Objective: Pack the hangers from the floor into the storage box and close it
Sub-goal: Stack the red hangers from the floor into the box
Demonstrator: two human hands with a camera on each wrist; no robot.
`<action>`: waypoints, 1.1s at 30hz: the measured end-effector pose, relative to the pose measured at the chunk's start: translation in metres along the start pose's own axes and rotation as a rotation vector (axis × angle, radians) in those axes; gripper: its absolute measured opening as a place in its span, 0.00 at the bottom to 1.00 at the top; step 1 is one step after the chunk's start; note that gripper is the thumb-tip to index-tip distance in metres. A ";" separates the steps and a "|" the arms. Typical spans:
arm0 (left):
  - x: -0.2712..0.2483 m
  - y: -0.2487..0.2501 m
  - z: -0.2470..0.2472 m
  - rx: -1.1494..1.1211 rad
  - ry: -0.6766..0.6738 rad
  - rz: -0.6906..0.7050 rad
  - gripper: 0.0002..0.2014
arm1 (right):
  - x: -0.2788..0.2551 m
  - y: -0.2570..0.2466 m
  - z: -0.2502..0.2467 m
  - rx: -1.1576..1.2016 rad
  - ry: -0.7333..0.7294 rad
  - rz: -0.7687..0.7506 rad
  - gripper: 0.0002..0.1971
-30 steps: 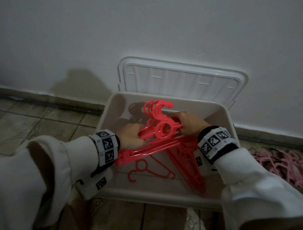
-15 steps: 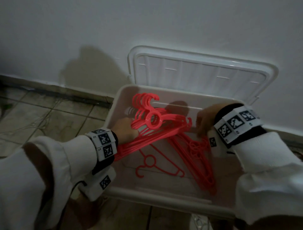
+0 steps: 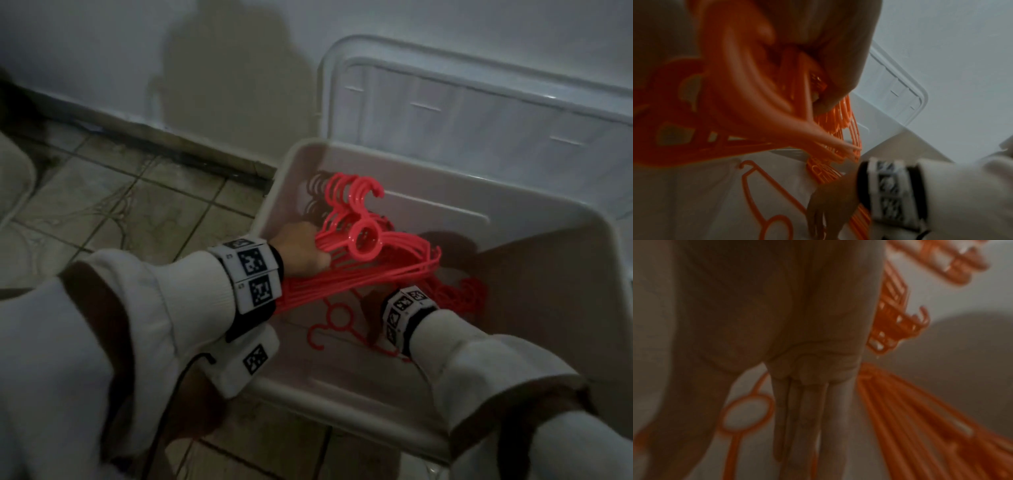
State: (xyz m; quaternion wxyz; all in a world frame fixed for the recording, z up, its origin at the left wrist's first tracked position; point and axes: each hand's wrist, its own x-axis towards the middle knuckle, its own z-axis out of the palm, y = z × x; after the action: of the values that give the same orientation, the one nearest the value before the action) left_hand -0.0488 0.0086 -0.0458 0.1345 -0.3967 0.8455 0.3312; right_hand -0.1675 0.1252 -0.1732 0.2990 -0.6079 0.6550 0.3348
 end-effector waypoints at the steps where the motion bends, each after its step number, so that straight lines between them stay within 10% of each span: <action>1: 0.002 -0.001 0.001 -0.003 -0.012 0.000 0.08 | 0.002 -0.003 0.005 0.029 0.004 0.002 0.39; 6: 0.011 -0.004 0.007 -0.023 -0.034 -0.015 0.15 | 0.023 -0.019 0.013 0.129 0.031 -0.080 0.25; 14: 0.015 -0.003 0.007 -0.063 -0.070 0.002 0.15 | 0.014 -0.026 -0.002 0.018 -0.033 -0.121 0.34; 33: -0.016 0.025 -0.014 0.084 -0.067 0.062 0.15 | -0.159 0.056 -0.032 0.452 0.470 -0.042 0.13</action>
State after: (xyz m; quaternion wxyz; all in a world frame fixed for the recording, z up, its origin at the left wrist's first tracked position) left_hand -0.0564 0.0200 -0.0160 0.1690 -0.3528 0.8657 0.3123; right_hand -0.2103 0.1961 -0.0231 0.2741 -0.6002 0.7510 0.0251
